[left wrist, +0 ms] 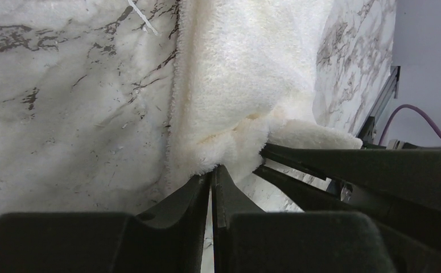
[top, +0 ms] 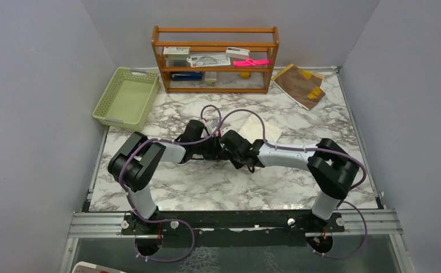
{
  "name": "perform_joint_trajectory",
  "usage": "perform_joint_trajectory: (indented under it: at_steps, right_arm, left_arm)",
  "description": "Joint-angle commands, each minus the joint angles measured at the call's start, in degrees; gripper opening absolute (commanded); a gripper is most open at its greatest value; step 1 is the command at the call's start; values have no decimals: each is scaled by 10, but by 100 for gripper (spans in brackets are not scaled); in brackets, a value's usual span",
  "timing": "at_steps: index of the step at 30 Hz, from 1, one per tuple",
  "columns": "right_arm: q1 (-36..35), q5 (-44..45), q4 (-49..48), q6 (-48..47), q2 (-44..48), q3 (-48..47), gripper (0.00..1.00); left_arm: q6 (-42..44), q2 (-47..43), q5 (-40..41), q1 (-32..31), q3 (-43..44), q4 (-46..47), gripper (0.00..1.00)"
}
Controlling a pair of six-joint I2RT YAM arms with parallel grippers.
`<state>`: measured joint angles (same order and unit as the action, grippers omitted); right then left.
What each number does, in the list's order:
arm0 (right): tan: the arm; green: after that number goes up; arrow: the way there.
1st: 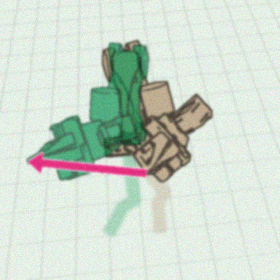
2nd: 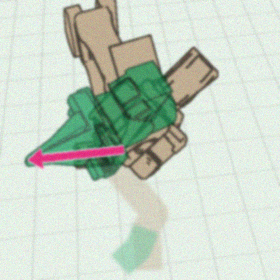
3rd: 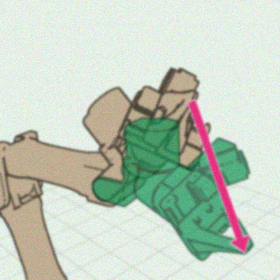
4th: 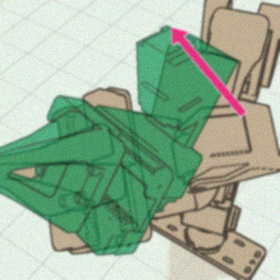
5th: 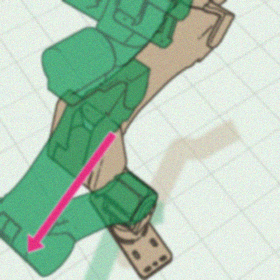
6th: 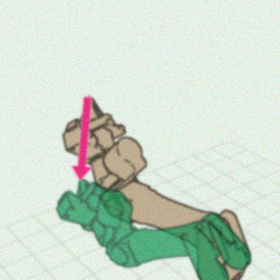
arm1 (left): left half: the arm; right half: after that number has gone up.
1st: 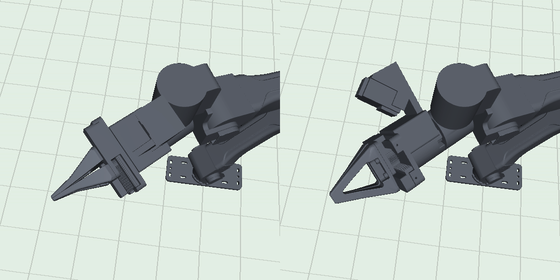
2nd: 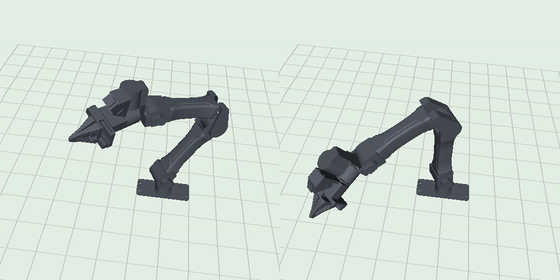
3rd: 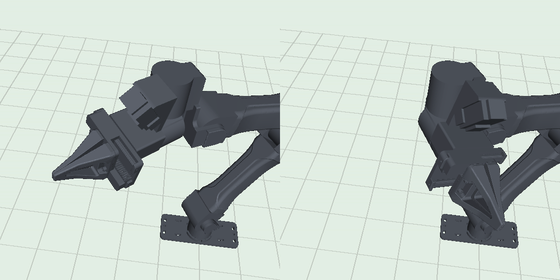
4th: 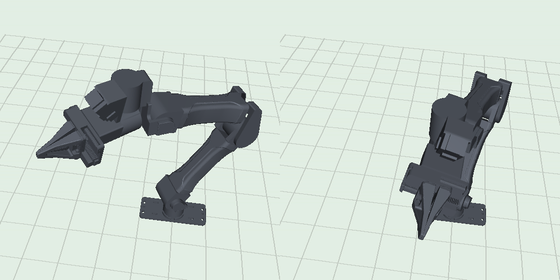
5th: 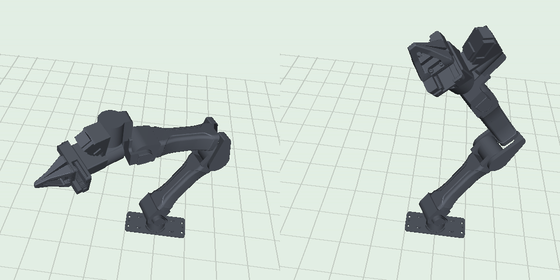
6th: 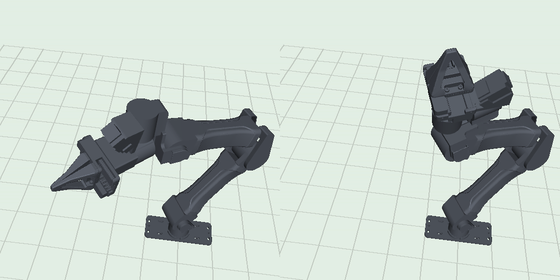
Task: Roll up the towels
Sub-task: Roll the towel at the center of the board.
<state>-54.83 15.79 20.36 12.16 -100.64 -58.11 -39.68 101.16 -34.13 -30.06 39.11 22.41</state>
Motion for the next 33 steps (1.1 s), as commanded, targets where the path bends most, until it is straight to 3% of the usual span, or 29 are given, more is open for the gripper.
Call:
perform_joint_trajectory:
  at_steps: [1, 7, 10, 14, 21, 28, 33]
  right_arm:
    - [30, -67, 63, 33, -35, 44, 1]
    - [40, -227, 19, 45, 24, 50, 1]
    - [41, -329, -9, 61, 35, 35, 1]
    - [41, -435, -26, 86, 23, -2, 1]
    - [44, -585, -142, 196, 19, 6, 1]
    - [96, -708, -283, 311, -23, 74, 1]
    - [135, -754, -325, 357, -70, 98, 1]
  left_arm:
    - [49, -5, 59, 15, -8, -111, 13]
    - [47, -100, 47, 62, 28, -163, 28]
    - [74, -167, 55, 95, 63, -222, 43]
    - [125, -242, 49, 156, 106, -318, 50]
    - [181, -325, 23, 205, 135, -397, 53]
    - [140, -362, -53, 205, 66, -343, 54]
    - [103, -382, -69, 199, 3, -307, 53]
